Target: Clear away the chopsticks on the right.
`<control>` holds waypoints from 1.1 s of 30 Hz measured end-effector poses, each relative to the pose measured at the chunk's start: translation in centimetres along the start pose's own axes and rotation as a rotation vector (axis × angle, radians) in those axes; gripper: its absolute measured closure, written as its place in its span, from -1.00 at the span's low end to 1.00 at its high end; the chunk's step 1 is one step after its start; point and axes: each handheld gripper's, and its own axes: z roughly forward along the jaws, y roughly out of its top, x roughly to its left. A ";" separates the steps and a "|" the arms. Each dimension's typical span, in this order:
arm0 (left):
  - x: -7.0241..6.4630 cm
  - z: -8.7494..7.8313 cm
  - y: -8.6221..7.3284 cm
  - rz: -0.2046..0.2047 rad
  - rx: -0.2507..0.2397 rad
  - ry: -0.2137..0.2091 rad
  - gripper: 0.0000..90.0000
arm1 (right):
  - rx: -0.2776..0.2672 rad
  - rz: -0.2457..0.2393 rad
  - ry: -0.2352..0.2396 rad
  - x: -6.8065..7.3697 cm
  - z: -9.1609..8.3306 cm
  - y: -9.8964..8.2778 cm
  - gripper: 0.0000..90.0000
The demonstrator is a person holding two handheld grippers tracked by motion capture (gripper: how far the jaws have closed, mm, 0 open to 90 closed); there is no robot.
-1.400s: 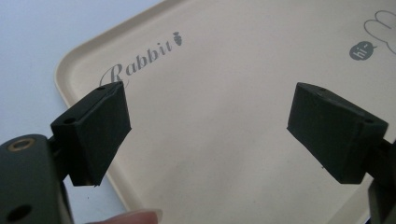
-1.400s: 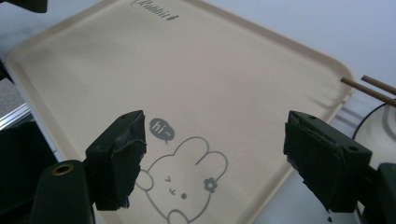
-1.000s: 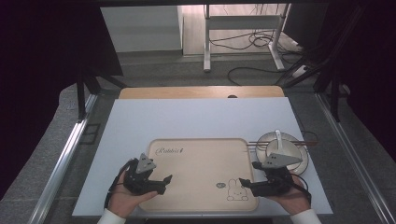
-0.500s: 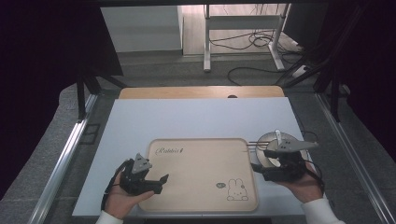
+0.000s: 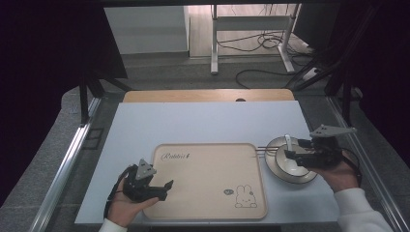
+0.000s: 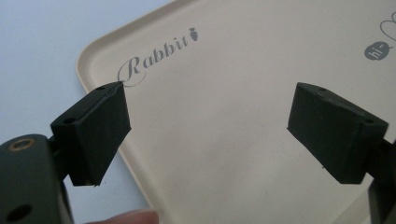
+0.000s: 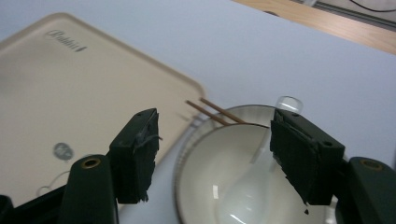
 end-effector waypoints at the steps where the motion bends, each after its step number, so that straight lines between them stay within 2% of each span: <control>1: 0.0 0.0 0.0 0.000 0.000 0.000 -0.71 | 0.000 0.000 0.000 0.0 0.0 0.0 -0.26; 2: 0.0 0.0 0.0 0.001 0.001 0.000 -0.71 | -0.001 0.025 -0.015 -1.0 -0.2 -0.1 -0.24; 4: 0.1 0.0 0.0 0.001 0.001 0.000 -0.71 | -0.001 0.032 -0.023 -1.4 -0.2 -0.1 -0.23; 5: 0.1 0.0 0.0 0.000 0.000 0.000 -0.71 | 0.000 0.052 -0.042 -2.5 -0.4 -0.2 -0.22; 7: 0.2 0.0 -0.1 0.001 0.000 0.002 -0.71 | -0.002 0.057 -0.047 -2.8 -0.4 -0.3 -0.22; 9: 0.3 -0.1 -0.1 -0.003 -0.002 0.003 -0.71 | 0.000 0.086 -0.071 -4.0 -0.5 -0.3 -0.20; 11: 0.3 -0.1 -0.2 -0.004 -0.003 0.004 -0.71 | 0.002 0.094 -0.075 -4.2 -0.6 -0.3 -0.19; 12: 0.2 -0.2 -0.2 -0.004 -0.004 0.004 -0.71 | 0.001 0.116 -0.086 -4.9 -0.5 -0.3 -0.18; 14: 0.2 -0.2 -0.2 -0.003 -0.004 0.005 -0.71 | 0.004 0.123 -0.089 -5.1 -0.4 -0.3 -0.18; 18: 0.2 -0.2 -0.2 -0.003 -0.001 0.007 -0.71 | 0.052 0.132 -0.119 -6.6 0.4 -0.2 -0.14; 25: 0.4 -0.2 -0.4 -0.011 0.000 0.009 -0.72 | 0.107 0.125 -0.171 -8.0 1.5 -0.2 -0.04; 28: 0.4 -0.2 -0.4 -0.009 0.002 0.008 -0.72 | 0.160 0.143 -0.198 -9.3 2.6 -0.4 0.06; 33: 0.4 -0.1 -0.4 -0.008 0.005 0.008 -0.72 | 0.188 0.165 -0.211 -10.5 3.3 -0.7 0.17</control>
